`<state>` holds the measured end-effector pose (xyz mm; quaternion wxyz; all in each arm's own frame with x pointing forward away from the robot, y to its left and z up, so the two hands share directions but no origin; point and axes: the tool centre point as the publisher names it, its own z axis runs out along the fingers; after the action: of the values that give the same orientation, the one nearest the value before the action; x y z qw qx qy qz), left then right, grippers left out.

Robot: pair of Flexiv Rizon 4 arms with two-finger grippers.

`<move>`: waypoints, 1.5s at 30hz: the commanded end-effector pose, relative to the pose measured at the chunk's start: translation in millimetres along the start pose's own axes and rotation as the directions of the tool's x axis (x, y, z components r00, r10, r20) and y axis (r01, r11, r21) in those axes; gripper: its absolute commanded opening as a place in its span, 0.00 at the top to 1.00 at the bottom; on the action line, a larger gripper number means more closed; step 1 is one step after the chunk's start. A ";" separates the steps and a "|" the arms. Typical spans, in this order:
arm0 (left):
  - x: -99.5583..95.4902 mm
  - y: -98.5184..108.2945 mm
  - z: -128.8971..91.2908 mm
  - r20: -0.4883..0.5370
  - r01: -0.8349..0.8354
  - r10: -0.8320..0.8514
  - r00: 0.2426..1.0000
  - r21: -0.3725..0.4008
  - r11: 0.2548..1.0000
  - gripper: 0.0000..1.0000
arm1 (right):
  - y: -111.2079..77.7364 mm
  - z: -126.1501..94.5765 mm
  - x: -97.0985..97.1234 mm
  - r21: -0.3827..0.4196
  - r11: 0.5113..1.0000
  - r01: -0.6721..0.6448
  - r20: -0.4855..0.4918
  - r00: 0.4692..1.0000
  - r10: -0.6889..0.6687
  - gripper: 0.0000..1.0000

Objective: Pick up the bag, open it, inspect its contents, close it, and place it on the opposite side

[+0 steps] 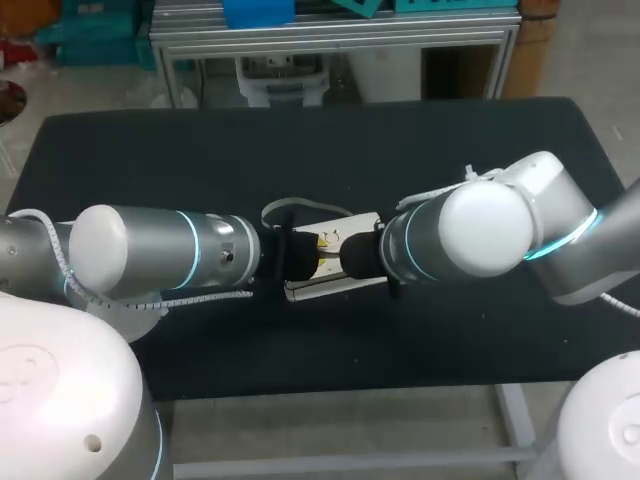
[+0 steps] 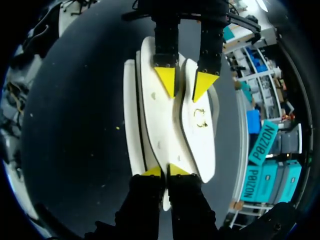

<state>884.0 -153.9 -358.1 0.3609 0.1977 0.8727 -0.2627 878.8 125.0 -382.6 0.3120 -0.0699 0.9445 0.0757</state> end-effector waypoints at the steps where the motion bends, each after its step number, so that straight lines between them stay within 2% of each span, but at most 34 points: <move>1: -2.5 3.6 -5.9 0.014 0.000 -0.003 1.000 0.155 0.988 0.31 | -4.2 1.7 3.8 -0.010 1.000 0.001 0.329 0.944 0.002 1.00; 3: -5.6 3.5 -5.2 0.016 0.002 -0.004 1.000 0.159 0.987 0.44 | -4.2 1.7 3.8 -0.010 1.000 0.001 0.329 0.944 0.002 1.00; 6: -8.7 3.4 -3.5 0.019 0.010 -0.014 1.000 0.162 0.987 0.57 | -4.2 1.7 3.8 -0.010 1.000 0.001 0.329 0.944 0.002 1.00; 11: -9.6 2.4 5.0 0.003 0.023 -0.024 1.000 0.166 0.986 0.67 | -4.2 1.7 3.8 -0.010 1.000 0.001 0.329 0.944 0.002 1.00; 15: -10.3 4.0 11.8 -0.008 0.035 -0.034 0.999 0.154 0.988 1.00 | -4.2 1.7 3.8 -0.010 1.000 0.001 0.329 0.944 0.002 1.00; 27: 4.7 14.9 1.4 -0.034 0.013 -0.009 0.999 0.131 0.991 1.00 | -4.2 1.7 3.8 -0.010 1.000 0.001 0.329 0.944 0.002 1.00; 36: 1.7 9.5 4.8 -0.046 0.032 -0.025 0.999 0.154 0.988 1.00 | -4.2 1.7 3.8 -0.010 1.000 0.001 0.329 0.944 0.002 1.00; 38: 1.6 6.5 7.0 -0.047 0.030 -0.023 0.999 0.154 0.988 0.57 | -4.2 1.7 3.8 -0.010 1.000 0.001 0.329 0.944 0.002 1.00; 39: 1.6 5.3 6.2 -0.047 0.029 -0.022 0.999 0.156 0.987 0.32 | -4.2 1.7 3.8 -0.010 1.000 0.001 0.329 0.944 0.002 1.00; 40: 1.4 4.8 5.3 -0.045 0.028 -0.021 0.999 0.157 0.987 0.13 | -4.2 1.7 3.8 -0.010 1.000 0.001 0.329 0.944 0.002 1.00; 41: 0.6 4.4 3.2 -0.041 0.029 -0.023 0.999 0.160 0.987 0.00 | -4.2 1.7 3.8 -0.010 1.000 0.001 0.329 0.944 0.002 1.00; 45: -4.3 4.4 -7.5 -0.026 0.047 -0.043 0.999 0.166 0.985 0.00 | -4.2 1.7 3.8 -0.010 1.000 0.001 0.329 0.944 0.002 1.00</move>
<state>884.8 -155.0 -355.6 0.3447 0.1948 0.8658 -0.3060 879.0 124.9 -382.7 0.3119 -0.0698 0.9445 0.0756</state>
